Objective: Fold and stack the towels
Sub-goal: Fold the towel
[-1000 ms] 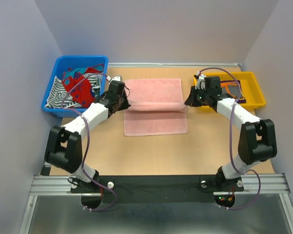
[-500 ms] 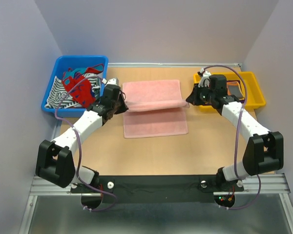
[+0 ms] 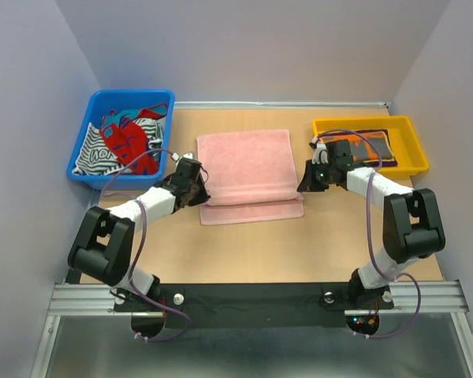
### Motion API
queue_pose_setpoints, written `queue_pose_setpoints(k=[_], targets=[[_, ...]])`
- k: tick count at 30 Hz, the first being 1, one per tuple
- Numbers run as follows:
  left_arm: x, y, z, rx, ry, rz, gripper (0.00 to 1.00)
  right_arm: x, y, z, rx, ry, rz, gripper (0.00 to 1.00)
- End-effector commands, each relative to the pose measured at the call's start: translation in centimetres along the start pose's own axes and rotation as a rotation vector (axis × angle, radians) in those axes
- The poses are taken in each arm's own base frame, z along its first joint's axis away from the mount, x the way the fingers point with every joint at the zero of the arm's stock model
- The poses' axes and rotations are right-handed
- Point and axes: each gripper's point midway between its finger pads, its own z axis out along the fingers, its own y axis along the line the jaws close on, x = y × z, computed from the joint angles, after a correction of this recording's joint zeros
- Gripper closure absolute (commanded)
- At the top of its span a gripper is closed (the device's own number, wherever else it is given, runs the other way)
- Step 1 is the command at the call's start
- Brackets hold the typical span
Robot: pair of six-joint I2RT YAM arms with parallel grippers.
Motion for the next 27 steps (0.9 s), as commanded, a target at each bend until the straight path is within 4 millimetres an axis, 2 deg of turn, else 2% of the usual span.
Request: queue_pose_setpoints(k=[1, 4, 8, 10, 11, 12, 14, 15, 16, 17, 18, 19, 20, 21, 23, 26, 27], targets=[[1.3, 5.0, 0.6, -0.181, 0.004, 0.003, 0.98, 1.3, -3.7, 0.6, 0.126, 0.032, 0.008, 1.0], [2.3, 5.4, 0.7, -0.187, 0.026, -0.001, 0.95, 2.1, -3.6, 0.8, 0.111, 0.054, 0.023, 0.99], [2.5, 5.2, 0.2, -0.165, 0.024, -0.016, 0.92, 2.6, -3.0, 0.3, 0.093, 0.051, 0.041, 0.98], [2.4, 4.9, -0.4, -0.148, 0.02, -0.022, 0.84, 2.6, -2.1, -0.2, 0.061, 0.041, 0.054, 0.87], [2.7, 5.0, -0.6, -0.145, 0.023, -0.025, 0.77, 3.0, -1.8, -0.4, 0.046, 0.047, 0.068, 0.8], [2.4, 4.7, -1.2, -0.132, 0.01, -0.034, 0.74, 3.0, -0.8, -0.9, 0.0, 0.042, 0.07, 0.66], [2.9, 4.9, -2.0, -0.12, 0.0, -0.05, 0.64, 3.8, 0.2, -1.6, -0.043, 0.056, 0.084, 0.61], [2.1, 4.2, -3.2, -0.082, -0.042, -0.074, 0.53, 4.2, 0.8, -2.1, -0.067, 0.064, 0.093, 0.6], [2.6, 4.3, -3.7, -0.073, -0.046, -0.085, 0.52, 3.9, 1.9, -3.1, -0.107, 0.039, 0.086, 0.6], [2.7, 4.0, -4.4, -0.054, -0.059, -0.091, 0.44, 4.7, 2.3, -3.5, -0.12, 0.048, 0.103, 0.6], [1.8, 3.4, -5.8, -0.01, -0.111, -0.106, 0.37, 4.7, 2.7, -4.0, -0.134, 0.038, 0.1, 0.6], [1.9, 3.4, -6.4, -0.005, -0.125, -0.125, 0.34, 4.7, 3.2, -4.5, -0.153, 0.028, 0.094, 0.59], [2.1, 3.6, -6.9, 0.006, -0.135, -0.13, 0.25, 4.3, 3.7, -5.3, -0.162, -0.002, 0.078, 0.59], [1.5, 3.1, -8.0, 0.038, -0.173, -0.14, 0.23, 4.4, 3.9, -5.6, -0.169, -0.01, 0.071, 0.59], [1.0, 3.0, -8.7, 0.052, -0.198, -0.144, 0.19, 4.1, 4.6, -5.8, -0.181, -0.02, 0.045, 0.59], [-0.3, 2.3, -9.0, 0.052, -0.219, -0.132, 0.16, 2.5, 4.7, -5.6, -0.161, -0.045, 0.021, 0.59], [-0.2, 2.4, -8.3, 0.029, -0.197, -0.122, 0.16, 2.0, 4.6, -5.4, -0.144, -0.055, 0.013, 0.59]])
